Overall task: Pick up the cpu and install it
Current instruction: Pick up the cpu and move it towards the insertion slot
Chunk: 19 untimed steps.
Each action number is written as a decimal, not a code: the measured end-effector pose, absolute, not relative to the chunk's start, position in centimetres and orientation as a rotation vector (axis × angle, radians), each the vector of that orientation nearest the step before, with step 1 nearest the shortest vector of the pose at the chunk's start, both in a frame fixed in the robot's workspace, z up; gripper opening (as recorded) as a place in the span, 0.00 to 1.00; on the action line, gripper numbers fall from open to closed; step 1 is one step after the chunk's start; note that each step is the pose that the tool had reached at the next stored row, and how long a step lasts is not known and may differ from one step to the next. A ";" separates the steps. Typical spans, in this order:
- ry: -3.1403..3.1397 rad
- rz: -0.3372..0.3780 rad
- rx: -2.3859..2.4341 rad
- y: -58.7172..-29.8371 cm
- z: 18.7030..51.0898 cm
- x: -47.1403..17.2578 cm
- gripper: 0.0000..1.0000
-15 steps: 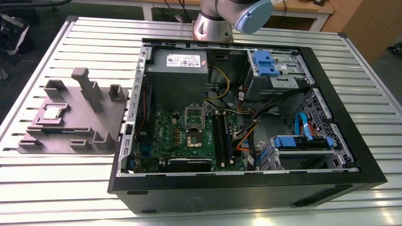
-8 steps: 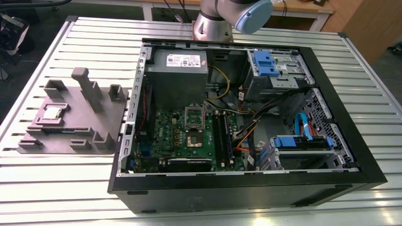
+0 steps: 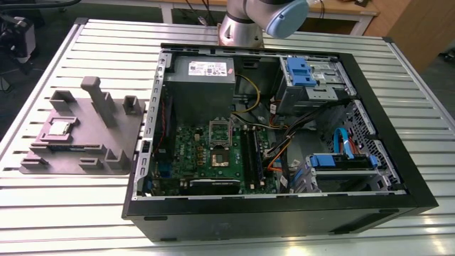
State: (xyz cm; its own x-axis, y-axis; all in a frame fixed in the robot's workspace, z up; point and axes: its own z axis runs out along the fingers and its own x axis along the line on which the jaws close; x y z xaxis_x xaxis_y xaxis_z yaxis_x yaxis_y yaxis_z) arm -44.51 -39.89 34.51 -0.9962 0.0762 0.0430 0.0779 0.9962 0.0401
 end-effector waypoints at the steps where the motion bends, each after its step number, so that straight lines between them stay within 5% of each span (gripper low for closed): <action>1: -3.097 -0.065 -0.120 -39.9 34.5 -44.5 0.47; 7: -3.097 -0.065 -0.120 -39.9 34.5 -44.5 0.65; 19: -3.097 -0.063 -0.005 -39.9 33.1 -44.6 0.65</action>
